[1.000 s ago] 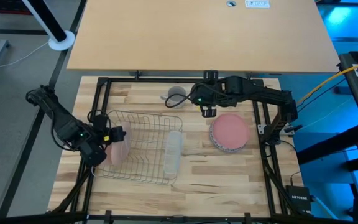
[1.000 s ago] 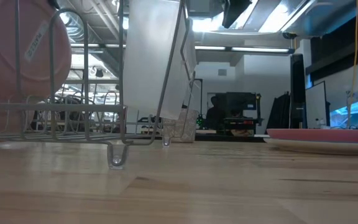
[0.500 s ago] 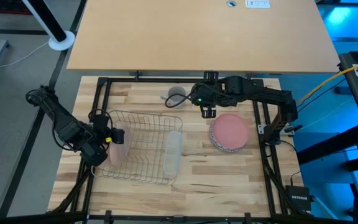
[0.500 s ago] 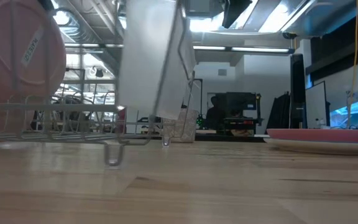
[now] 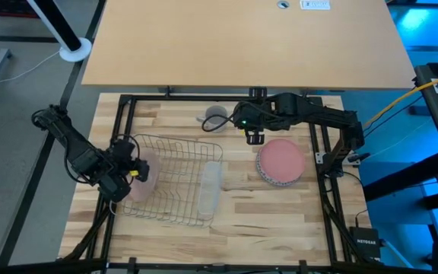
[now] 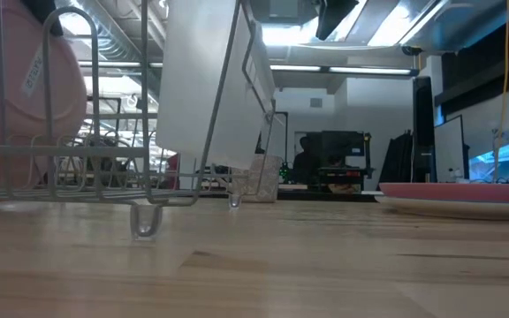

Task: Sort dishes
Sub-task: Put the pink plate in the dish rack

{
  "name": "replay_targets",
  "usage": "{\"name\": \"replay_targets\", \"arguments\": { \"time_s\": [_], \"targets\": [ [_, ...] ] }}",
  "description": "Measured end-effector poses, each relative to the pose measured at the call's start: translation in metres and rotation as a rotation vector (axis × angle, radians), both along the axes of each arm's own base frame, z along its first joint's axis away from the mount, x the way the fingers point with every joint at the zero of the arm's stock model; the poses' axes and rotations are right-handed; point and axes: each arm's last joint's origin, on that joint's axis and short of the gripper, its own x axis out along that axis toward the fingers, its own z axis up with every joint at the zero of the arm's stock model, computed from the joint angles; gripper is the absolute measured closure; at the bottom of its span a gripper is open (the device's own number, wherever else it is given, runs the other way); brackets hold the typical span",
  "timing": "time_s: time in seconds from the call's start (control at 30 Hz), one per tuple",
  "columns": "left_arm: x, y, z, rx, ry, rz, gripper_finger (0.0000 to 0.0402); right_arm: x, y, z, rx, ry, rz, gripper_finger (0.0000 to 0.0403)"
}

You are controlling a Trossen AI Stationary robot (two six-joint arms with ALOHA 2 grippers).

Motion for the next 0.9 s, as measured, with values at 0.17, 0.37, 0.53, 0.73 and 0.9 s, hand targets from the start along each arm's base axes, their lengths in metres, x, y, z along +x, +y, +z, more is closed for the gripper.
{"name": "replay_targets", "arguments": {
  "time_s": [0.17,0.37,0.53,0.73,0.9],
  "targets": [
    [0.0003,-0.0002,0.0,0.05,0.046,-0.087,0.0271,0.0,0.0,0.0,0.001,0.0,0.0,0.0242],
    [0.0006,-0.0002,0.0005,0.121,0.102,-0.2,0.0269,0.0002,0.0009,-0.0004,0.035,-0.002,0.015,0.0242],
    [-0.0007,0.0009,0.0004,0.135,0.12,-0.206,0.0269,0.0004,0.0018,-0.0009,0.065,-0.003,0.028,0.0242],
    [0.0007,0.0024,-0.0008,0.018,0.034,-0.011,0.027,0.0004,0.0018,-0.0009,0.065,-0.003,0.028,0.0242],
    [0.0027,0.0028,-0.0015,0.026,0.037,-0.004,0.027,0.0004,0.0018,-0.0009,0.065,-0.002,0.028,0.0242]
  ]
}}
